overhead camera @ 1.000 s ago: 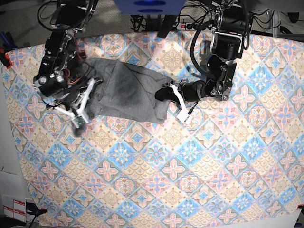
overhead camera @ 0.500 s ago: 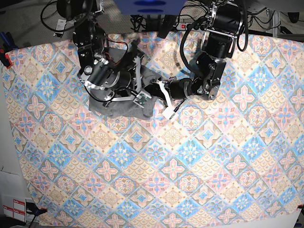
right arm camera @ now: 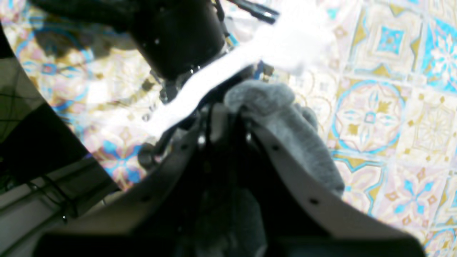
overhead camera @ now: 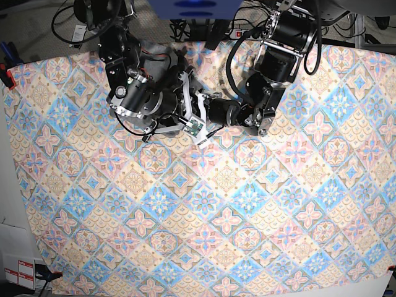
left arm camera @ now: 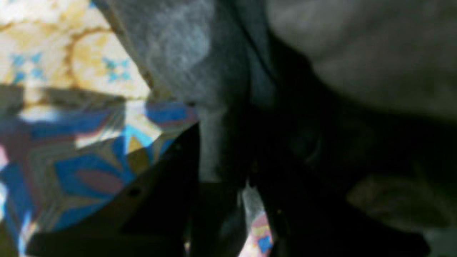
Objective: Fold the T-shirt properly
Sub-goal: 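Release the shirt and pull both grippers apart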
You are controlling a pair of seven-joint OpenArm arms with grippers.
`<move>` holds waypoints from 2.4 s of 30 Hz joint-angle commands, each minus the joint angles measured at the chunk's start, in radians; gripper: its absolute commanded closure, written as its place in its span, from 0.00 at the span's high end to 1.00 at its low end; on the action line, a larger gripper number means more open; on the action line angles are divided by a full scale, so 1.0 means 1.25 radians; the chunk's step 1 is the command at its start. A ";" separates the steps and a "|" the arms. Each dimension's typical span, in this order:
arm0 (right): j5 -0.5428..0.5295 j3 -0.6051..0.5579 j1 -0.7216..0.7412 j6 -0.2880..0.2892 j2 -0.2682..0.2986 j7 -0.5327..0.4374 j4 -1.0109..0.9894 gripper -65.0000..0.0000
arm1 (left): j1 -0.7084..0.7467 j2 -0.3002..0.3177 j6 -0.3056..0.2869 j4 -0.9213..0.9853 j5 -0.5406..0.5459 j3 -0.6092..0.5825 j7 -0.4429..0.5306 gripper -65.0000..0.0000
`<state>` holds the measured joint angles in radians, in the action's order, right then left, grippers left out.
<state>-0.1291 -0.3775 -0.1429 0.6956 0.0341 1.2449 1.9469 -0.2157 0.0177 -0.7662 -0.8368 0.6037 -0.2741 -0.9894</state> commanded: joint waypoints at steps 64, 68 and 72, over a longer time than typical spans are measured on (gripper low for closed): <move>-0.008 0.250 0.200 0.002 0.020 0.054 -0.106 0.59 | 0.127 0.242 0.054 -0.375 0.141 0.105 -0.093 0.54; -0.008 0.321 0.169 0.002 0.035 0.062 -0.105 0.57 | 0.155 0.256 0.054 -0.496 0.142 0.054 -0.093 0.53; -0.005 0.370 0.144 0.002 0.035 0.062 -0.089 0.39 | 0.170 0.256 0.054 -0.512 0.140 0.058 -0.103 0.36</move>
<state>-0.1387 0.0795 0.0223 0.6956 0.0666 1.3281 1.8175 0.0013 0.3321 -0.6926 -1.4635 0.7631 -0.2054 -1.1187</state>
